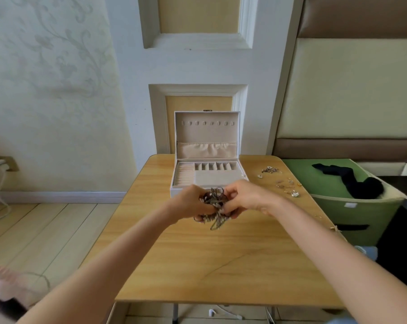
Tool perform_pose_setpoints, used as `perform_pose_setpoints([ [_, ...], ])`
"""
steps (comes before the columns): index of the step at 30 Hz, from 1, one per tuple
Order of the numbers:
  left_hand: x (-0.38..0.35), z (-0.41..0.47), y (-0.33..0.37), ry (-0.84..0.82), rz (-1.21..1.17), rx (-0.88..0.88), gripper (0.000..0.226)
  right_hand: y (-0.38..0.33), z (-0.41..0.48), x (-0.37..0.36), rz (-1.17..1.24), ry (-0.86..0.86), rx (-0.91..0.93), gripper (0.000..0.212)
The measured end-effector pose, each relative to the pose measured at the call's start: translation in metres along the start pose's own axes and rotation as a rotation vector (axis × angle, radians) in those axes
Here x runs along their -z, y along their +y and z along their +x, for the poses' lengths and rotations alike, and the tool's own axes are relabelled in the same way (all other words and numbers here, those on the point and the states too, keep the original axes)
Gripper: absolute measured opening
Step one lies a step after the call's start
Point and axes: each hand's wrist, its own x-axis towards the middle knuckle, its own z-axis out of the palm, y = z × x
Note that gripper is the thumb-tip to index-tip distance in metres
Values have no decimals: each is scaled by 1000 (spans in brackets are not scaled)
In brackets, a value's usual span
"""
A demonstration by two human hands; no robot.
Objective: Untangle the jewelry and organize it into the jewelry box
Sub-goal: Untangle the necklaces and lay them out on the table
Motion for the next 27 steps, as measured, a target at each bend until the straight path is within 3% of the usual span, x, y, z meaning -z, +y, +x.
perform_pose_setpoints([
  [5, -41, -18, -28, -104, -3, 49, 6, 43, -15, -34, -3, -30, -73, 29],
  [9, -56, -28, -40, -111, 38, 38, 17, 57, -24, -46, 26, -30, -84, 15],
  [15, -56, -41, -63, -14, 46, -11, 46, 71, -35, -51, 35, 109, -108, 17],
  [21, -52, -37, -79, -15, -71, -111, 57, 86, -35, -53, 103, 250, -56, 18],
  [27, -49, -27, -84, -29, -65, -127, 74, 86, -27, -52, 119, 173, -27, 23],
])
